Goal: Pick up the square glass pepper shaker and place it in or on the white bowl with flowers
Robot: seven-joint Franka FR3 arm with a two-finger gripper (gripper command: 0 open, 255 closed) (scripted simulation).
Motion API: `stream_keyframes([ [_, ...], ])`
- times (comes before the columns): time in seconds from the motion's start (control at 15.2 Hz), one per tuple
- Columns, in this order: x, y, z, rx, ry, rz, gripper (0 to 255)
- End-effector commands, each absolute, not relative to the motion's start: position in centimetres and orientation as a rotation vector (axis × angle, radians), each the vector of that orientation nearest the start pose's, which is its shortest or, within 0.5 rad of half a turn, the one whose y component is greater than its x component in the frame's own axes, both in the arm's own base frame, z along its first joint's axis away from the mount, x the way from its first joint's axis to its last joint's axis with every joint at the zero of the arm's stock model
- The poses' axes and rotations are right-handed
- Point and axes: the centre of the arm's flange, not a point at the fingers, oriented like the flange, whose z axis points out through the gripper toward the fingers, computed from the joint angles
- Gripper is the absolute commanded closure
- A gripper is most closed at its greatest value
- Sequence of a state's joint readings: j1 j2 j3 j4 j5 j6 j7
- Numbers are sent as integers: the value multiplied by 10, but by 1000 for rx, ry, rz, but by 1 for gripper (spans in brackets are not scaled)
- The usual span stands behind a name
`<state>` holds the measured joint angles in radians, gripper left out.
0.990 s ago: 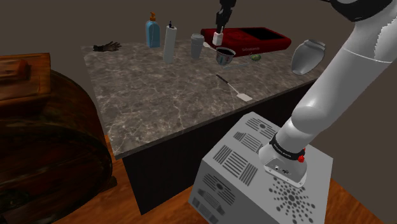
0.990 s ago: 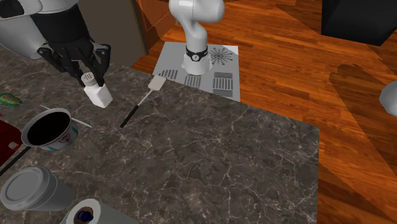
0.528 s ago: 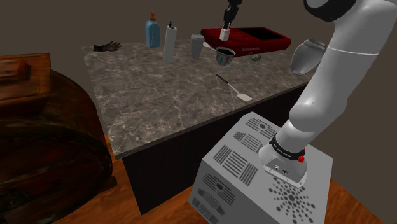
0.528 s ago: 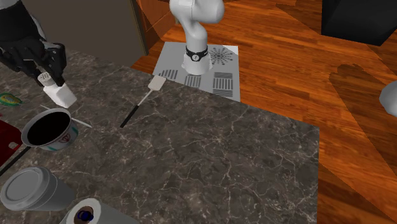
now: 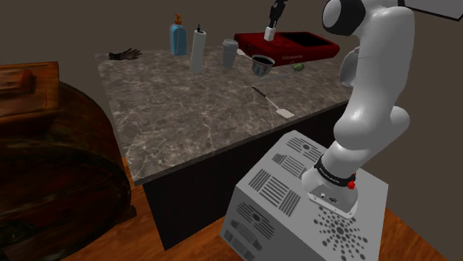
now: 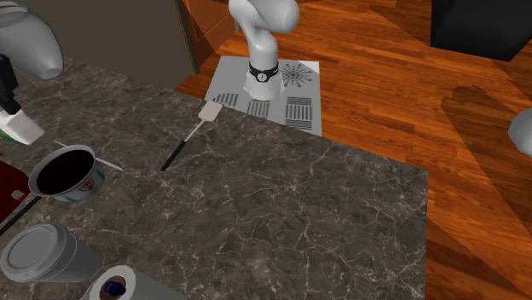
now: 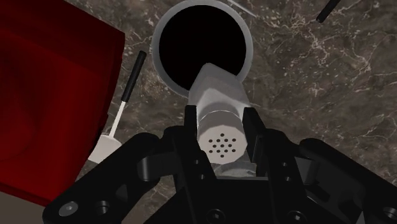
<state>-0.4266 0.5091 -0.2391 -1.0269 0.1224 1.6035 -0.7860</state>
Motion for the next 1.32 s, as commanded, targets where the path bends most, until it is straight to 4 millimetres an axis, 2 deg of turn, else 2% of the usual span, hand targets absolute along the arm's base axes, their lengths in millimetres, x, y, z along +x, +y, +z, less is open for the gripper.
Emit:
stream_keyframes([
  [0.0,588,-395,565,-3175,-252,-100,255],
  [1.25,588,-395,465,-3175,-252,-100,255],
])
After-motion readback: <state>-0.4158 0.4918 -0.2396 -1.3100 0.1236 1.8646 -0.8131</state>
